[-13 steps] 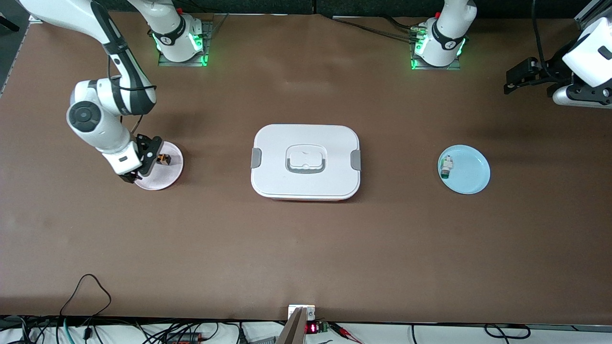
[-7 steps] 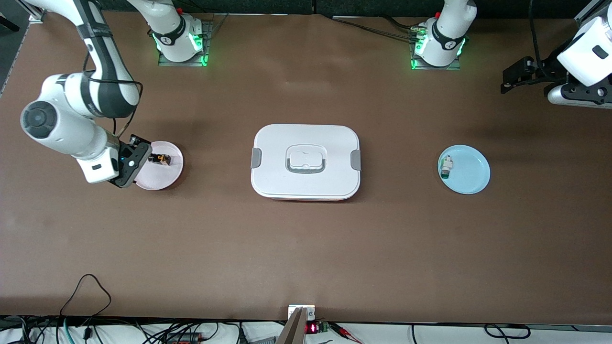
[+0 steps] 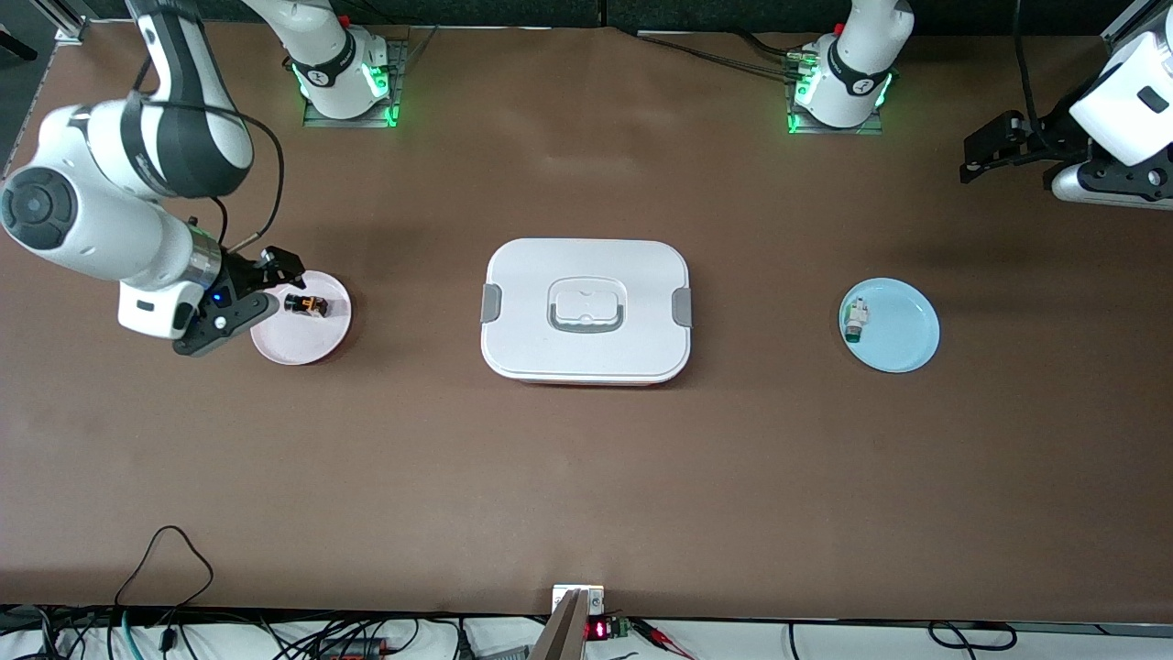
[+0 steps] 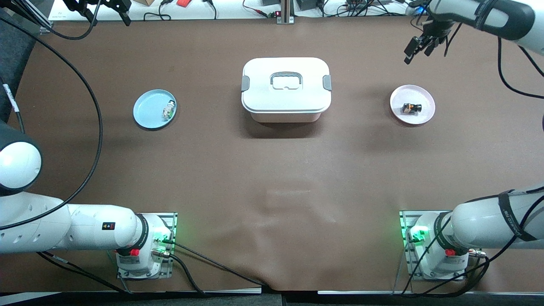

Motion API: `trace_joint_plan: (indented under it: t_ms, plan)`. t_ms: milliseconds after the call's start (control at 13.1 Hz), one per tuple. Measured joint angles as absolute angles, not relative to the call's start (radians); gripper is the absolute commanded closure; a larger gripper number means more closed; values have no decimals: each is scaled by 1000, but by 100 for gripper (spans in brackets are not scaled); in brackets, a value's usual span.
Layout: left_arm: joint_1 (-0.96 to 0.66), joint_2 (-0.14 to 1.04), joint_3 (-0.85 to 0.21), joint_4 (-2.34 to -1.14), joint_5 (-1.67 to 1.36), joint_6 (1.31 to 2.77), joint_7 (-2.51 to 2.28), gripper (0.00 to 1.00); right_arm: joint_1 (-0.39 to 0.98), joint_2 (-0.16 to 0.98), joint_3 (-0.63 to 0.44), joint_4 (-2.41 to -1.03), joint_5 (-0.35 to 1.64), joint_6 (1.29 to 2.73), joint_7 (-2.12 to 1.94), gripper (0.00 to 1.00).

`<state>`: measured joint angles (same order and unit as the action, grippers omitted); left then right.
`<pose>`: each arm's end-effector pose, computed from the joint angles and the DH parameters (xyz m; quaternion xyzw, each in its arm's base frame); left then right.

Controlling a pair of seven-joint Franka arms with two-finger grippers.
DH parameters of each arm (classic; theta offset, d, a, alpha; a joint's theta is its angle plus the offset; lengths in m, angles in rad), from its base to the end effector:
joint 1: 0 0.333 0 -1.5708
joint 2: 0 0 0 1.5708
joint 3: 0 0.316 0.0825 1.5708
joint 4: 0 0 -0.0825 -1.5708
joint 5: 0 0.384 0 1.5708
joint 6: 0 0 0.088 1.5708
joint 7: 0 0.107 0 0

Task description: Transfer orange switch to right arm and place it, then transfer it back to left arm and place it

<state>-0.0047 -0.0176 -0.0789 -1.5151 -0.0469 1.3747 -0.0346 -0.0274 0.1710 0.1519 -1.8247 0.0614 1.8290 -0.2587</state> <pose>0.5257 -0.0502 0.6439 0.9975 -0.0275 -0.0626 0.0189 0.5831 0.0742 0.4285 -0.9794 -0.1795 0.0793 0.0473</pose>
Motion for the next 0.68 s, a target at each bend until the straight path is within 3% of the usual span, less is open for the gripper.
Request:
trace_joint_plan:
  t_ms: [381,685]
  plan:
    - [-5,-18,-79,-1515,-47,1375,-34,0,6,119,129,-1569,103,1462,-35,0]
    - [-4,-18,-79,-1515,-46,1377,-34,0,16,99,125,-1482,-62,1404,-28,0]
